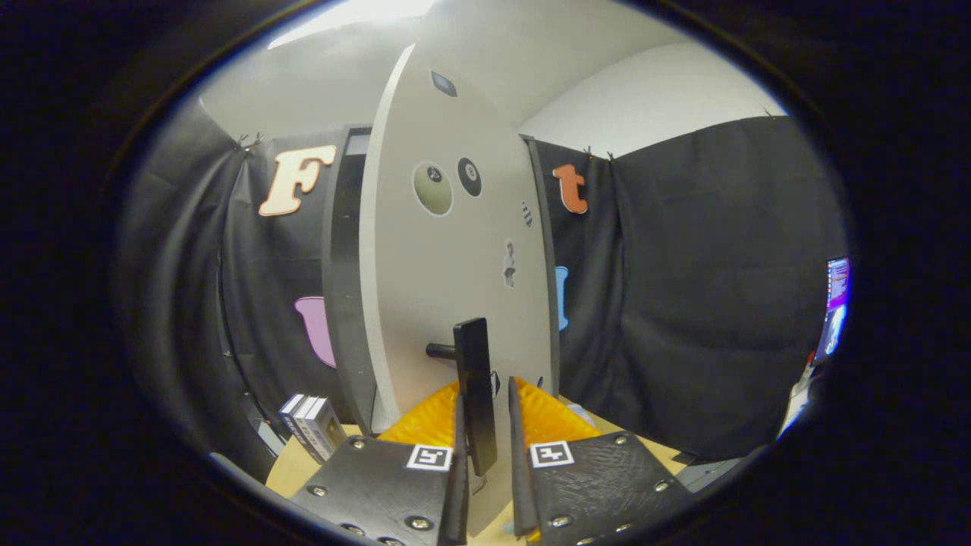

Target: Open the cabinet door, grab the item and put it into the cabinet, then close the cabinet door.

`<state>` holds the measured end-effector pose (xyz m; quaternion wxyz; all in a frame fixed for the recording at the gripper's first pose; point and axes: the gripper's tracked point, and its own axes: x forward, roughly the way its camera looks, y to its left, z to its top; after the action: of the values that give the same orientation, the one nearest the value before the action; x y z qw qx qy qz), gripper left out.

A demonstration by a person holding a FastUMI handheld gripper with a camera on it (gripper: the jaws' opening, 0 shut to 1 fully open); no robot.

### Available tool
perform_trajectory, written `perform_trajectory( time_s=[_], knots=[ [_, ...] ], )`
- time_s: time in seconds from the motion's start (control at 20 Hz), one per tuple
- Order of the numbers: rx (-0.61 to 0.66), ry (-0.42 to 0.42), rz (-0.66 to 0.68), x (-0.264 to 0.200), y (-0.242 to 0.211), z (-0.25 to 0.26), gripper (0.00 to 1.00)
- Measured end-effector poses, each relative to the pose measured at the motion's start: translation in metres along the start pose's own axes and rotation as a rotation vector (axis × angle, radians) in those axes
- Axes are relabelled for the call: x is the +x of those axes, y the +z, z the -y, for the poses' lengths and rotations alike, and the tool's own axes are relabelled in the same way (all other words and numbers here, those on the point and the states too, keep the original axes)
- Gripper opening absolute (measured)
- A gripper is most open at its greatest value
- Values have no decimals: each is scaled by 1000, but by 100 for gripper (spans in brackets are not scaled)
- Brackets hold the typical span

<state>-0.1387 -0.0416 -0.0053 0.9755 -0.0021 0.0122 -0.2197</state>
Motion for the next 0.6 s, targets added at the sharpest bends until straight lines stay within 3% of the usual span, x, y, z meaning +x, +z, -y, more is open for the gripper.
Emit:
perform_trajectory(
  time_s=[0.3, 0.6],
  knots=[
    [-3, -22, -17, -9, 5, 36, 23],
    [113, 80, -77, -12, 2, 49, 23]
  ],
)
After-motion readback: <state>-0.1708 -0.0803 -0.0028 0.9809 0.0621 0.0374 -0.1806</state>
